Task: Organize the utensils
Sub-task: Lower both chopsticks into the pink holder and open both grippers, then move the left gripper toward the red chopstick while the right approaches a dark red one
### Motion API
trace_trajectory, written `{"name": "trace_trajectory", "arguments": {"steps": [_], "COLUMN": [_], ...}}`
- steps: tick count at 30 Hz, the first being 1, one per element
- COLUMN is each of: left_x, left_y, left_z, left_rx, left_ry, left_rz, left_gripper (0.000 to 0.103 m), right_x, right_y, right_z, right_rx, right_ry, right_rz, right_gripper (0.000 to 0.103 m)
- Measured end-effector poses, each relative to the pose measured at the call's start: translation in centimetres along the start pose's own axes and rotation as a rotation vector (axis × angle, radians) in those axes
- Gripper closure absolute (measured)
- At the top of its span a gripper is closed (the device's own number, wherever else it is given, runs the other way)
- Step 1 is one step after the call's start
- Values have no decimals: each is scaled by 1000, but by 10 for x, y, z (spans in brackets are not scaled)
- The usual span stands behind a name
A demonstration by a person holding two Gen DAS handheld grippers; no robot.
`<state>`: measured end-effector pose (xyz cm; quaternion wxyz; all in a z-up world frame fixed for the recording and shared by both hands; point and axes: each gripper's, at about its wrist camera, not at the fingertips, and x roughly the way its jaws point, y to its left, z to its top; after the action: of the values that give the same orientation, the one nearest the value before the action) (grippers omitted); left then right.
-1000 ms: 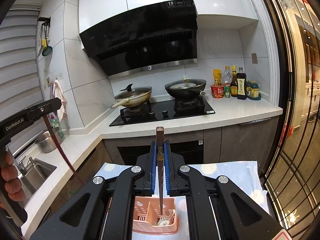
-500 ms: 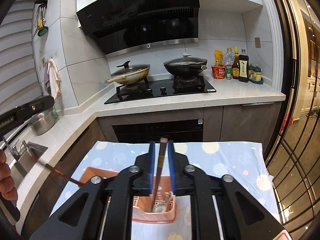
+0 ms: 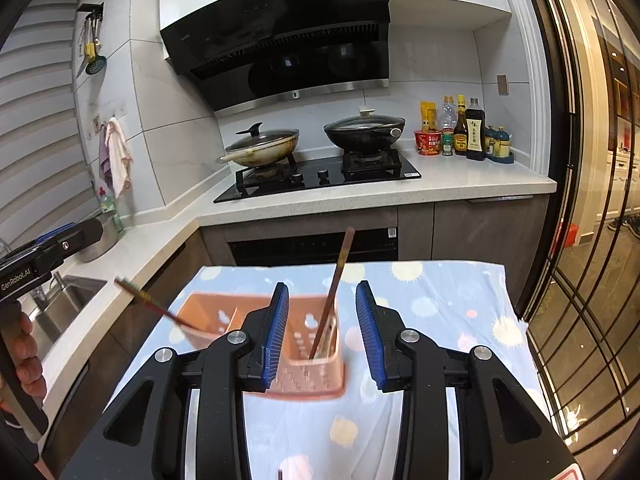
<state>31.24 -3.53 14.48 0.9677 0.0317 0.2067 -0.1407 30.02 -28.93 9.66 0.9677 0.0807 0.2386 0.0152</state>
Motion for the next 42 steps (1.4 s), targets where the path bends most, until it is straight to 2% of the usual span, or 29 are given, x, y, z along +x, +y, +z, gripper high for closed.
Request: {"name": "trace_trajectory", "arguments": {"steps": [2,6,13,22,29,32,42], "left_x": [-13,-37,-65,-93,-97,-99,-90], "left_y": [1,-1,-6,-21,-30,-36,-39], "left_z": [-14,-53,-130,-221,-266,-280,-302], "left_rx": [-1,15,-6,-11,5,5,15], "left_ry": [5,33,138,290,374,403,460], "left_rz": [-10,-16,-29,-51,-28,-53,-31], "left_gripper": [23,22,22,22,22,22,23], "right_x": [-15,-44,-92,-132,-139,-139,-133], "right_y": [1,3,7,2,-4,1,10], "right_z": [-15,-54,-134,-220,-250,-256,-268], "right_rx": [-12,-35,-76,-9,53,46,40], "right_ry": [10,43,132,236,278,284,316], "right_rz": [-7,-25,-64,-69,-63,-67,-49], "right_gripper": [67,67,67,67,67,67,67]}}
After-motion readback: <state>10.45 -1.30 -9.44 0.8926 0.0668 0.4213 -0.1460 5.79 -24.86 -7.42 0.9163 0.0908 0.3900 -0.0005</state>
